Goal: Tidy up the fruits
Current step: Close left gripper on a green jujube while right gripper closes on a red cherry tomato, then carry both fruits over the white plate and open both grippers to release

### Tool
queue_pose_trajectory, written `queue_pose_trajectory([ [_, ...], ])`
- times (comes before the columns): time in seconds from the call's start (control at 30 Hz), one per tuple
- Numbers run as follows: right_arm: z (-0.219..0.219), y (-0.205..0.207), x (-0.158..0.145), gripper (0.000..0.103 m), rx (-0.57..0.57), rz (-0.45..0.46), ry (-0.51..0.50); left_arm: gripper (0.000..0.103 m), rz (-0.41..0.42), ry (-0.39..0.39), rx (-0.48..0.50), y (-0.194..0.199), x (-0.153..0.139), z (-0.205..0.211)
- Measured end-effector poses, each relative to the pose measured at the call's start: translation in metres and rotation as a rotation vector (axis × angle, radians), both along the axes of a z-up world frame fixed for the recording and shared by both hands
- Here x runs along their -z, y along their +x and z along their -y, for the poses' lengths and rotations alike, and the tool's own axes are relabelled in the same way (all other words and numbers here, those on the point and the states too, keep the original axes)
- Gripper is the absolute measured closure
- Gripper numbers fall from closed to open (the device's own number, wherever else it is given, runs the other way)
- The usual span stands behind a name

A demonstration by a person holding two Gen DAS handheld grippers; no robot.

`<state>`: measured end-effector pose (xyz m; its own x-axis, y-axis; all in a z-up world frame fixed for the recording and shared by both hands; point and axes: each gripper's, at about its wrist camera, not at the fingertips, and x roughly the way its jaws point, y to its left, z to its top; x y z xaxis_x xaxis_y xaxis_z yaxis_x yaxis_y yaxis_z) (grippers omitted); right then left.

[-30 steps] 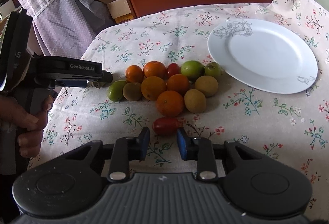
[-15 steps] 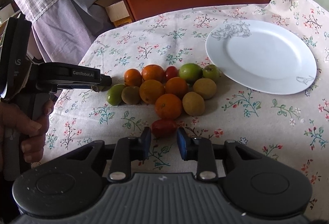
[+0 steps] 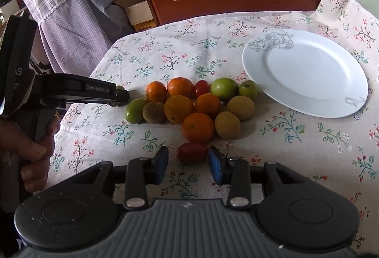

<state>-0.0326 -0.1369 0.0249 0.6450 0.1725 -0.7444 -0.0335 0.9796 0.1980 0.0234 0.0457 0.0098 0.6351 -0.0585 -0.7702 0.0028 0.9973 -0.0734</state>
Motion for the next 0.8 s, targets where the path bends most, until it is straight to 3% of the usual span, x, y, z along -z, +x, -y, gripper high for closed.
queue_pose_trajectory([
  [0.1, 0.001, 0.000, 0.001, 0.073, 0.006, 0.009, -0.001, 0.078, 0.001, -0.008, 0.001, -0.001, 0.000, -0.001],
  [0.47, 0.013, -0.001, -0.021, 0.073, 0.026, 0.055, 0.055, 0.078, 0.037, -0.065, 0.014, -0.006, -0.019, 0.004],
  [0.8, 0.062, 0.005, -0.050, 0.073, 0.188, 0.122, 0.072, 0.078, 0.080, -0.157, 0.184, -0.003, -0.046, 0.051],
])
